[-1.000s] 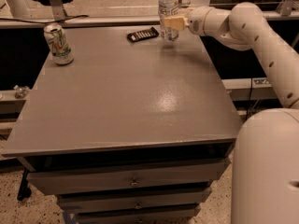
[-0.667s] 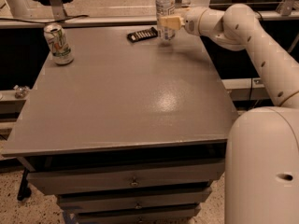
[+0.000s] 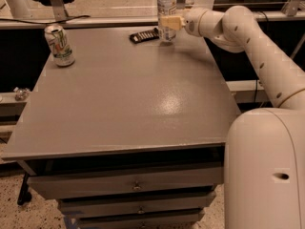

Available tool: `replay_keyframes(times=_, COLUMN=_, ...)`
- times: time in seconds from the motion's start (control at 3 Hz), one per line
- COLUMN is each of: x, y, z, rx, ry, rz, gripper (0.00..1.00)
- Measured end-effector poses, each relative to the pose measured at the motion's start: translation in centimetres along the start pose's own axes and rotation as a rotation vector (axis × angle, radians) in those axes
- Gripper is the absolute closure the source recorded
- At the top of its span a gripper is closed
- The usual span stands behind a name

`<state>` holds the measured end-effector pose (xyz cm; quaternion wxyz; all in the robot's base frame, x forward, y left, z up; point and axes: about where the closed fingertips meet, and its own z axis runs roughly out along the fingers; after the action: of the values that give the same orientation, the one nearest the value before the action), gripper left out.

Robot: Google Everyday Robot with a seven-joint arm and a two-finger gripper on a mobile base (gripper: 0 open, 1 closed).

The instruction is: Move blue plastic bottle near rxbar chocolate

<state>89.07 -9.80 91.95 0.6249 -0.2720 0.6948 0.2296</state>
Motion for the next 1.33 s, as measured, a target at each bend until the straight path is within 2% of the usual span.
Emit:
replay_keyframes(times=1.0, x=1.03, y=-0.40, z=-0.15, rx=0.026, ry=0.014, rz=0.026, gripper=0.12)
replay_keyframes(times=1.33, x=1.30, y=-0.57, z=-0.65, rx=0.035, ry=0.017, rz=0.031, gripper=0.00)
